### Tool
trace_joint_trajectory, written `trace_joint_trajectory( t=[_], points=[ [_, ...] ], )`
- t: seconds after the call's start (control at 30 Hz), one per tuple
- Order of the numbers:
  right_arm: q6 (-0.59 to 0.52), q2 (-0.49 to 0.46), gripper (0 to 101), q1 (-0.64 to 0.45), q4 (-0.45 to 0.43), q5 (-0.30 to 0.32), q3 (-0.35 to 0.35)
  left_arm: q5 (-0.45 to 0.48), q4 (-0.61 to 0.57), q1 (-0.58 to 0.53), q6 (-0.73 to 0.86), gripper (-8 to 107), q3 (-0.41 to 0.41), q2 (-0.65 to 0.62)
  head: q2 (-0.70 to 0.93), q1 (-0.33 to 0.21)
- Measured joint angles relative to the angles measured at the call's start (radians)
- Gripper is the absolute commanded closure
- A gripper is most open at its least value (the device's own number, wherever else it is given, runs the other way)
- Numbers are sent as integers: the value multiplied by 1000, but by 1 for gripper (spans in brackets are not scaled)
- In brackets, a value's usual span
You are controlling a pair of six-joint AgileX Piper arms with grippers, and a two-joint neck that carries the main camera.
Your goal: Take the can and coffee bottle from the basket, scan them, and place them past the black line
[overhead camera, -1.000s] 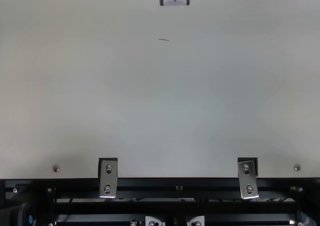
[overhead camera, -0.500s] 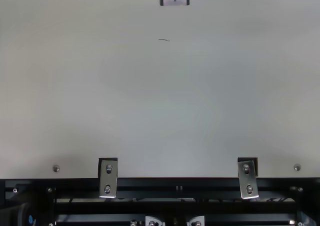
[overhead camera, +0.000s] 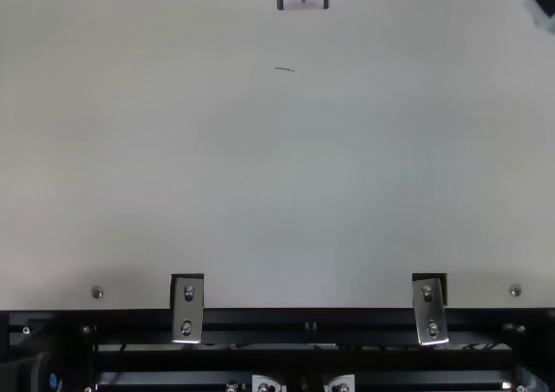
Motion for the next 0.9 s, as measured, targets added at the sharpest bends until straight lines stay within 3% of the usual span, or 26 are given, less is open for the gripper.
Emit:
trace_joint_trajectory(
  t=[0.73, 0.9],
  points=[
    [93, -434, 0, -113, -545, 130, 280, 0, 0, 0, 0, 9, 0, 0, 0, 0],
    [93, -447, 0, -113, -555, 135, 281, 8, 31, -9, -32, 9, -7, -3, 0, 5]
  ],
)
